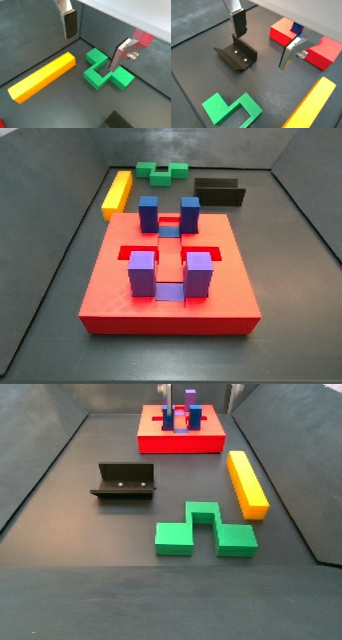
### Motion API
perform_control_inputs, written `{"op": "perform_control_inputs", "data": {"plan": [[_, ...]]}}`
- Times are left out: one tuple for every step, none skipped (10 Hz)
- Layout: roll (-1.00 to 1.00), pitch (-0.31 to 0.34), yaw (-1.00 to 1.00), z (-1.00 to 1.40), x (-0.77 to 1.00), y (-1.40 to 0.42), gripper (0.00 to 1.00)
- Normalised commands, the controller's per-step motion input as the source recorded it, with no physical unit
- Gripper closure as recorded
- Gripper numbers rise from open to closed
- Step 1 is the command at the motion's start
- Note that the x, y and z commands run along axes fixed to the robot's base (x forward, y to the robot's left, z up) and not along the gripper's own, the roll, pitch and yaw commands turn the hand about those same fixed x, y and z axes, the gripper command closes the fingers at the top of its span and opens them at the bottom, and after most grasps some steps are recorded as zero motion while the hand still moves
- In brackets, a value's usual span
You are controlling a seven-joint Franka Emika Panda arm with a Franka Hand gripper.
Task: Pick up the yellow object. Move up. Move to above the board. Insert the yellow object.
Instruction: Pick up the yellow object.
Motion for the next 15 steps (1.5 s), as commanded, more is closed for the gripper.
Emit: {"op": "perform_control_inputs", "data": {"plan": [[0.0,0.0,0.0,-0.19,0.0,-0.12,0.0],[0.17,0.0,0.0,-0.66,0.0,-0.51,0.0],[0.18,-0.026,0.0,-0.89,-0.04,-0.56,0.0],[0.05,-0.017,-0.14,-0.89,-0.41,-0.25,0.0],[0.05,-0.006,-0.2,-0.89,-0.58,-0.11,0.0],[0.09,0.0,-0.25,-0.83,-0.6,0.0,0.0],[0.03,-0.009,-0.21,-0.78,-0.61,0.0,0.0],[0.0,-0.043,-0.12,-0.73,-0.5,-0.01,0.0],[0.0,-0.037,0.0,-0.72,-0.27,-0.16,0.0],[0.0,-0.05,0.0,-0.58,-0.21,-0.13,0.0],[0.0,-0.056,0.0,-0.48,-0.12,-0.05,0.0],[0.0,-0.024,0.0,-0.42,-0.15,0.0,0.0],[0.0,0.0,-0.05,-0.26,-0.39,0.0,0.0],[-0.08,0.0,0.0,0.0,-0.24,0.0,0.0],[-0.09,0.0,0.01,0.06,-0.08,-0.05,0.0]]}}
